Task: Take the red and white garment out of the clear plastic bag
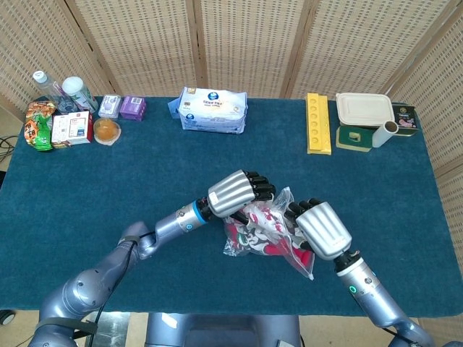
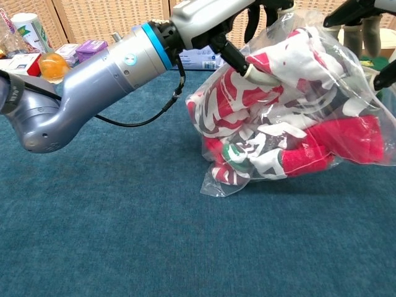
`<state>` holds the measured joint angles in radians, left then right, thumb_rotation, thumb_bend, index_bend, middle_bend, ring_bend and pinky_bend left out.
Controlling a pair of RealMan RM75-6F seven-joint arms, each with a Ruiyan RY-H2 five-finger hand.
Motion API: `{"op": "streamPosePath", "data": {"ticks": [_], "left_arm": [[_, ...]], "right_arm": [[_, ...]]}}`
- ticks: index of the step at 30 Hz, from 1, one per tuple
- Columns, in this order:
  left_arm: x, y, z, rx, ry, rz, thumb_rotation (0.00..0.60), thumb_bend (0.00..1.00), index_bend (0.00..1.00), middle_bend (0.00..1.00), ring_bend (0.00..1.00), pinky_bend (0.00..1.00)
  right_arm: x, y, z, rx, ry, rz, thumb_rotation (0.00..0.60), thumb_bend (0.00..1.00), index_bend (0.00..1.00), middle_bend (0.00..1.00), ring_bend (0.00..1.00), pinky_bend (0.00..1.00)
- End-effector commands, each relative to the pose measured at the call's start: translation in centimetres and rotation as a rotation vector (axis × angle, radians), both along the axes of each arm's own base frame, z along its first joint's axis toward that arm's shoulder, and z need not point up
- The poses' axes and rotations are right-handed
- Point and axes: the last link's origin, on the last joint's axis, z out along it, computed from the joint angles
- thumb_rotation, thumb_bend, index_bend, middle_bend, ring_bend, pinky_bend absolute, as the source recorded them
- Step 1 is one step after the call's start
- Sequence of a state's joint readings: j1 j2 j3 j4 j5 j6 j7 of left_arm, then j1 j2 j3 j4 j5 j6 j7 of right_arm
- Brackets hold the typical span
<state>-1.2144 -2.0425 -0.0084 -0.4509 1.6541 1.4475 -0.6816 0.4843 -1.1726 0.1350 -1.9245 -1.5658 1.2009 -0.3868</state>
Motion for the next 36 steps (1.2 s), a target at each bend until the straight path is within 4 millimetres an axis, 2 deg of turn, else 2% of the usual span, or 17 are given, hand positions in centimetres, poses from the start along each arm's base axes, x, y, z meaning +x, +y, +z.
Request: {"op": "streamPosePath", "data": {"ticks": [1, 4, 8, 14, 21, 25, 28, 33, 36], "left_arm": [[-1.1, 0.3, 0.8, 0.015, 0.032, 0.016, 0.6, 0.01, 0.21, 0.4, 0.39, 0.51], [-2.2, 0.4, 1.8, 0.035, 0.057, 0.023, 0.6, 0.01, 0.17, 0.37, 0.36, 0.49], [-3.6, 0.5, 3.3, 0.06, 0.087, 0.038, 0.6, 0.01, 0.16, 0.36, 0.35, 0.49], [-7.0, 1.5, 6.1, 0.122, 0.231, 0.1, 0.6, 0.01, 0.16, 0.36, 0.34, 0.43], [-10.5, 3.0, 7.6, 0.173, 0.498, 0.197, 0.6, 0.01, 0.24, 0.29, 0.22, 0.36], [-11.3, 3.8, 6.9, 0.204, 0.617, 0.248, 0.6, 0.04, 0.24, 0.22, 0.14, 0.32], [-11.4, 4.2, 5.7, 0.191, 0.685, 0.288, 0.6, 0.08, 0.24, 0.19, 0.11, 0.3], [-10.5, 4.8, 4.5, 0.199, 0.708, 0.3, 0.6, 0.12, 0.24, 0.18, 0.1, 0.3], [-9.3, 5.0, 3.2, 0.186, 0.7, 0.302, 0.6, 0.13, 0.24, 0.18, 0.1, 0.3]], "right_arm": [[-0.3, -0.2, 0.0, 0.0, 0.023, 0.005, 0.6, 0.55, 0.7, 0.46, 0.56, 0.55], [-0.8, -0.4, 0.1, -0.004, 0.037, -0.002, 0.6, 0.55, 0.7, 0.46, 0.56, 0.54], [-1.1, -0.6, 0.2, -0.007, 0.041, -0.001, 0.6, 0.55, 0.7, 0.46, 0.56, 0.53], [-1.4, -0.9, 0.2, -0.002, 0.057, 0.005, 0.6, 0.55, 0.7, 0.46, 0.56, 0.53], [-1.9, -1.0, 0.1, 0.007, 0.065, 0.004, 0.6, 0.55, 0.71, 0.46, 0.56, 0.52], [-2.0, -1.0, -0.1, 0.013, 0.068, 0.004, 0.6, 0.55, 0.71, 0.46, 0.56, 0.52], [-2.1, -1.1, -0.1, 0.015, 0.069, 0.004, 0.6, 0.55, 0.71, 0.46, 0.56, 0.52], [-2.3, -1.1, -0.1, 0.019, 0.071, 0.005, 0.6, 0.55, 0.71, 0.46, 0.56, 0.51], [-2.3, -1.1, -0.2, 0.023, 0.07, 0.005, 0.6, 0.55, 0.71, 0.46, 0.56, 0.51]]}}
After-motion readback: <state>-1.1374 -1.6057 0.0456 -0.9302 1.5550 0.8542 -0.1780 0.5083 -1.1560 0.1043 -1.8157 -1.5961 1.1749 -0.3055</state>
